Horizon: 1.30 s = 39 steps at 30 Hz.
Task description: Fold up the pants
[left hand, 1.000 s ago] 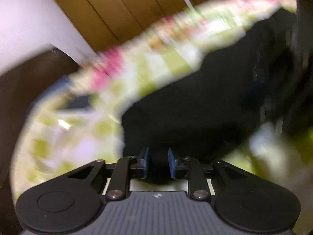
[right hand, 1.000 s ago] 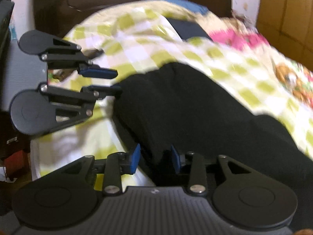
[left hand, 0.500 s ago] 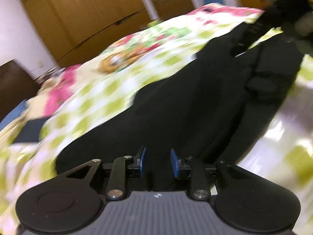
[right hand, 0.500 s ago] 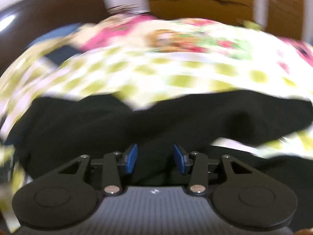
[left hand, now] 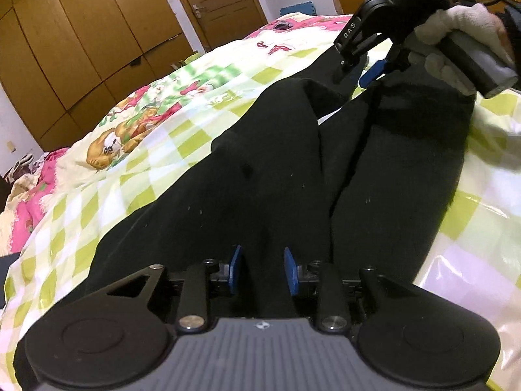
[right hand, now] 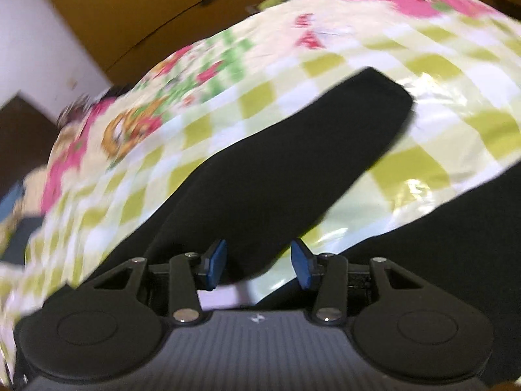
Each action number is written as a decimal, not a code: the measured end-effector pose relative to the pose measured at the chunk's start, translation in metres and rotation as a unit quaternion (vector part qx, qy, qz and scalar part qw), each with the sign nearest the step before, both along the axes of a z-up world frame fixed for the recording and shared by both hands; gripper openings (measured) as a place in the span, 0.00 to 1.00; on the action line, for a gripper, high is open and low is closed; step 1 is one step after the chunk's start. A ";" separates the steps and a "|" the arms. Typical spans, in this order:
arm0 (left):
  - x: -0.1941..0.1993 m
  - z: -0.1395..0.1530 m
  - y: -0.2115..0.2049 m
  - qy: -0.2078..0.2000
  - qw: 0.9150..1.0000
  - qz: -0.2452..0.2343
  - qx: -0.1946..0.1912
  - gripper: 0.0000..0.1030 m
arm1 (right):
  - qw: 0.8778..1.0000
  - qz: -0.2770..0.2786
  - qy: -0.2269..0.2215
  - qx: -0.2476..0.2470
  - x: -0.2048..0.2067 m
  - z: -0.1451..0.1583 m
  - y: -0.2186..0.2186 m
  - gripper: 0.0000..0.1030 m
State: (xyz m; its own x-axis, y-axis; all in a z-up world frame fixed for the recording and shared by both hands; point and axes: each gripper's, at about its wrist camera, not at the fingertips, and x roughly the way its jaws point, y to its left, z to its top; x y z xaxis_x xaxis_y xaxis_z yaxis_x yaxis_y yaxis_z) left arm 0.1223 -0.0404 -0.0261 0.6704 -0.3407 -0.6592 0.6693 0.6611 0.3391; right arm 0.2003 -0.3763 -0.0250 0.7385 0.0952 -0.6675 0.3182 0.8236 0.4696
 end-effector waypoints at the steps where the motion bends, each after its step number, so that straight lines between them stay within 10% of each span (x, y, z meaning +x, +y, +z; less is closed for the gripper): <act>1: 0.000 0.000 -0.001 -0.003 1.000 -0.001 0.002 0.42 | 1.000 -0.010 0.000 0.007 0.003 -0.004 -0.007 0.45; 16: 0.004 -0.002 -0.009 0.001 1.000 0.000 0.004 0.43 | 0.986 -0.127 -0.059 0.092 0.021 -0.030 -0.049 0.43; 18: 0.006 -0.001 -0.010 0.005 1.000 0.006 0.000 0.43 | 0.986 -0.122 -0.059 0.097 0.027 -0.032 -0.051 0.10; 20: 0.008 0.001 -0.010 0.010 1.000 0.009 -0.002 0.43 | 0.983 -0.116 -0.063 0.130 0.027 -0.031 -0.057 0.07; 30: -0.006 0.026 -0.017 -0.005 1.000 -0.001 -0.011 0.43 | 0.973 -0.052 -0.193 0.111 -0.050 0.091 -0.083 0.06; 39: -0.042 0.007 -0.033 0.004 0.998 -0.046 0.030 0.52 | 0.990 -0.085 -0.078 0.084 -0.119 0.035 -0.098 0.12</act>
State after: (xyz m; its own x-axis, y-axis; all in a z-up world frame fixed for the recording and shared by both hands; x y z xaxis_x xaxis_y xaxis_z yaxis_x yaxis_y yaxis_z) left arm 0.0804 -0.0734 -0.0187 0.6325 -0.3604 -0.6856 0.7293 0.5752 0.3704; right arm 0.0817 -0.4745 0.0102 0.8467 0.0608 -0.5286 0.3576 0.6706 0.6499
